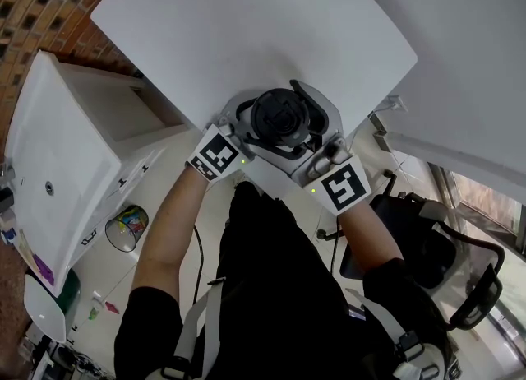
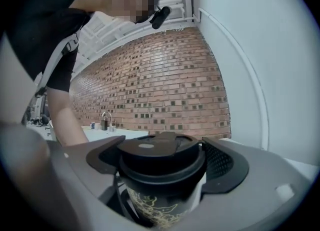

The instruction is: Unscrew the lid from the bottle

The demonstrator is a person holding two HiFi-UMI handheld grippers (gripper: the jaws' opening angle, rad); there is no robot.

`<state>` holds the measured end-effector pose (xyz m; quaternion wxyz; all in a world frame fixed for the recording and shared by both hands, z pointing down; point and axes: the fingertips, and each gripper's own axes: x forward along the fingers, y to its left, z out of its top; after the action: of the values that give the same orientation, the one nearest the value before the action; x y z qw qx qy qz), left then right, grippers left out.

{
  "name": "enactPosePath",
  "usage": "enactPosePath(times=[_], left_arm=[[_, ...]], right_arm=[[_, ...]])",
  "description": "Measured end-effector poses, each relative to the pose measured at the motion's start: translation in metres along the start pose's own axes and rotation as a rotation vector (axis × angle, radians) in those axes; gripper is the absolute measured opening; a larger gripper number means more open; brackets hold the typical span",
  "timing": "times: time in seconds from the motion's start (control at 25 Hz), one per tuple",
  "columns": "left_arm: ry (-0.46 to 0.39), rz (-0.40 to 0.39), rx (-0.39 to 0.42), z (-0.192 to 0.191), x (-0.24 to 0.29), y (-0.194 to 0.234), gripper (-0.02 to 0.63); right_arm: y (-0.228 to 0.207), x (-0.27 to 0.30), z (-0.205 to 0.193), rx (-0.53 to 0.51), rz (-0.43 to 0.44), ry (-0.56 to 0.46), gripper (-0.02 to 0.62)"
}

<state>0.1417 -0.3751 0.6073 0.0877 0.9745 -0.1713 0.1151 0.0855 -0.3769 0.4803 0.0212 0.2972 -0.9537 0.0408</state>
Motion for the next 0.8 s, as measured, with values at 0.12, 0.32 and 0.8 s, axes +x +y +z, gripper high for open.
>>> enactPosePath(times=[0.12, 0.32, 0.8], left_arm=[[0.0, 0.001, 0.002, 0.0, 0.001, -0.001, 0.39], [0.0, 0.004, 0.007, 0.0, 0.0, 0.001, 0.39], [-0.001, 0.005, 0.001, 0.0, 0.0, 0.0, 0.39]], right_arm=[[0.004, -0.003, -0.003, 0.002, 0.127, 0.033, 0.46], [0.01, -0.001, -0.003, -0.043, 0.329, 0.076, 0.469], [0.007, -0.001, 0.017, 0.056, 0.295, -0.001, 0.471]])
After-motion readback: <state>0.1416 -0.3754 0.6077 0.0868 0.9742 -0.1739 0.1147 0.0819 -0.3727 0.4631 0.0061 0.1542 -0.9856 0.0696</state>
